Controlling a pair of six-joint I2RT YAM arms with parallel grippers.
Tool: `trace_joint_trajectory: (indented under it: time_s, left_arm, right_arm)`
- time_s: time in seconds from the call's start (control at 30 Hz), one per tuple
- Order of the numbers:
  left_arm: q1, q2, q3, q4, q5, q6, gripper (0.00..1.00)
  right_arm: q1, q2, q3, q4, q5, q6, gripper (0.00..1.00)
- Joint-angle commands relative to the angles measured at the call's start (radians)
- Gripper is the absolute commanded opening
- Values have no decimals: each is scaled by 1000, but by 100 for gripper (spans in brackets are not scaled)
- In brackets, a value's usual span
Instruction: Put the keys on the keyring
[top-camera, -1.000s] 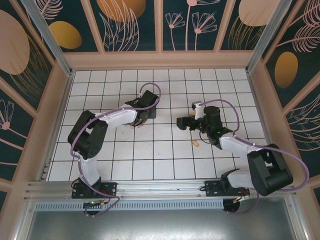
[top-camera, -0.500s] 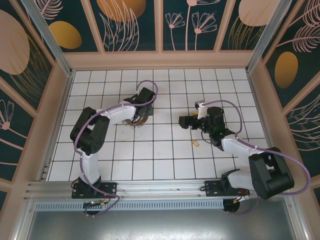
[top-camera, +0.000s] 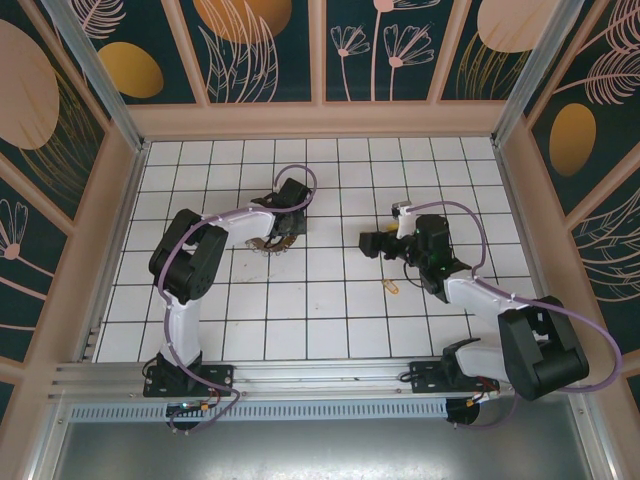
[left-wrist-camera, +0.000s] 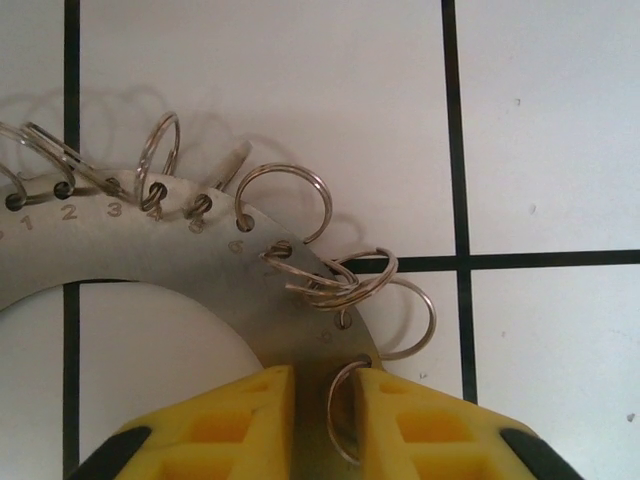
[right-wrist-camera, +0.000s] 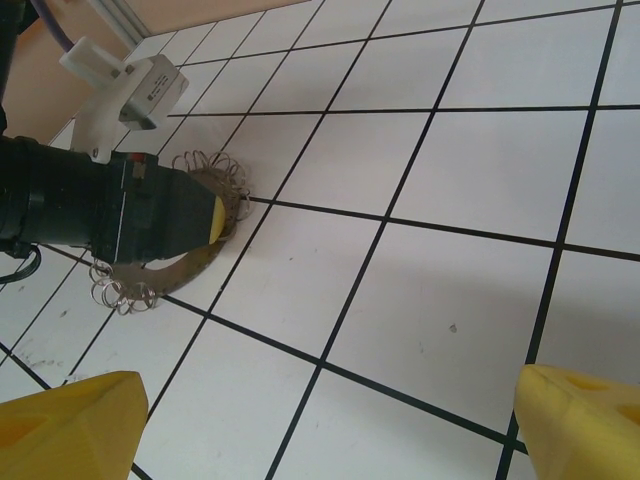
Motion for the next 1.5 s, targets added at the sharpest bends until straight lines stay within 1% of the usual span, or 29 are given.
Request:
trace_joint_trajectory:
  time_s: [0.0, 0.3, 0.47, 0.7, 0.87, 1.07, 1.3, 1.47]
  left_arm:
    - [-2, 7, 20, 2, 14, 7, 21]
    - [-3, 13, 31, 2, 30, 6, 20]
    - [-6, 7, 15, 3, 27, 6, 15]
    - [-5, -2, -3, 9, 33, 4, 11]
    - [-7, -40, -41, 16, 52, 0, 7]
    - [-15, -104, -113, 16, 84, -5, 5]
    - [-50, -201, -213, 70, 201, -64, 6]
    - [-70, -261, -255, 81, 269, -90, 15]
  right_arm:
    - [-5, -31, -17, 49, -4, 1, 95]
    - [-5, -26, -23, 63, -10, 4, 95]
    - [-6, -31, -28, 71, -6, 2, 95]
    - [-10, -46, -34, 73, -3, 4, 95]
    - [-15, -73, -47, 75, 3, 5, 95]
    - [-18, -78, -49, 80, -3, 7, 95]
    - [-18, -80, -52, 82, -7, 11, 95]
    - [-17, -82, -55, 85, -11, 13, 95]
